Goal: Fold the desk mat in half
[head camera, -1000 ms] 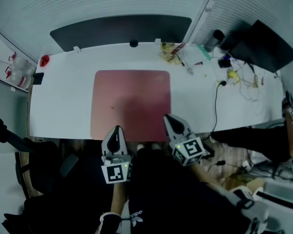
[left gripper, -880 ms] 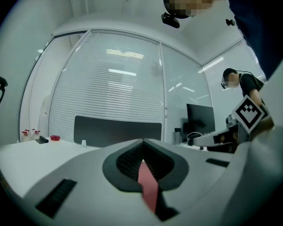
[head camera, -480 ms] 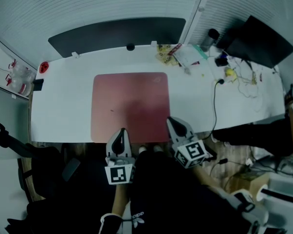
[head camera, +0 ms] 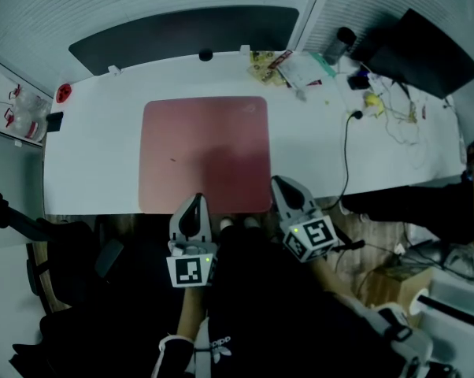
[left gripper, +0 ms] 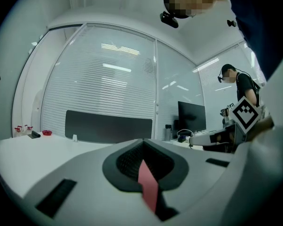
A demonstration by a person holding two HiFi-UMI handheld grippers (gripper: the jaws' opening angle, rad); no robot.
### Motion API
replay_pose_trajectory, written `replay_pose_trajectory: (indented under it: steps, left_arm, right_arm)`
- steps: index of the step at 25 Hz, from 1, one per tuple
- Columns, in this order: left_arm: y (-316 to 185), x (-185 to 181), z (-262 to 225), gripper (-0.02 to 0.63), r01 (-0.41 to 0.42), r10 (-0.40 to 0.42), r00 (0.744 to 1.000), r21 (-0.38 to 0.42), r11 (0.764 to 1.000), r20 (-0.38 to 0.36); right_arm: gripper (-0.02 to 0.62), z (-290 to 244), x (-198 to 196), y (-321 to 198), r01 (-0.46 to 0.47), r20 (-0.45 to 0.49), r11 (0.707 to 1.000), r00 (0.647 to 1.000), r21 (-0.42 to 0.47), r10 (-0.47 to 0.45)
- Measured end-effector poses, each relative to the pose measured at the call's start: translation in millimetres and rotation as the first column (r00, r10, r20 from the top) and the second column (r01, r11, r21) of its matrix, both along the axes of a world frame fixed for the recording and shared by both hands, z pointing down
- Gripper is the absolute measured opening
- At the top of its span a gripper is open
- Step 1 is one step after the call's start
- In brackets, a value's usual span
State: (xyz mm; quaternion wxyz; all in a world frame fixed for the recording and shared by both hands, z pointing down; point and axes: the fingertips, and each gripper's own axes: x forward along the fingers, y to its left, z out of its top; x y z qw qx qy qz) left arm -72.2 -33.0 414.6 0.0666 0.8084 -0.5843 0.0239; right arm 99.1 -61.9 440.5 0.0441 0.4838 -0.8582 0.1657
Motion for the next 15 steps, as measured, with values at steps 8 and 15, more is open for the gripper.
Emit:
replay_pose_trajectory:
  steps: [8, 15]
  left_arm:
    - [3.8, 29.2, 12.0, 0.002, -0.014, 0.013, 1.0, -0.041, 0.999, -0.01]
    - [10.2, 59.6, 29.9, 0.002, -0.024, 0.025, 1.0, -0.073, 0.997, 0.011]
  right_arm:
    - [0.003, 27.6, 19.5, 12.6, -0.021, 0.044, 0.997, 0.999, -0.07, 0.025]
    - [0.004, 63.2, 32.8, 25.8, 0.001, 0.116, 0.985, 0.993, -0.175, 0.02]
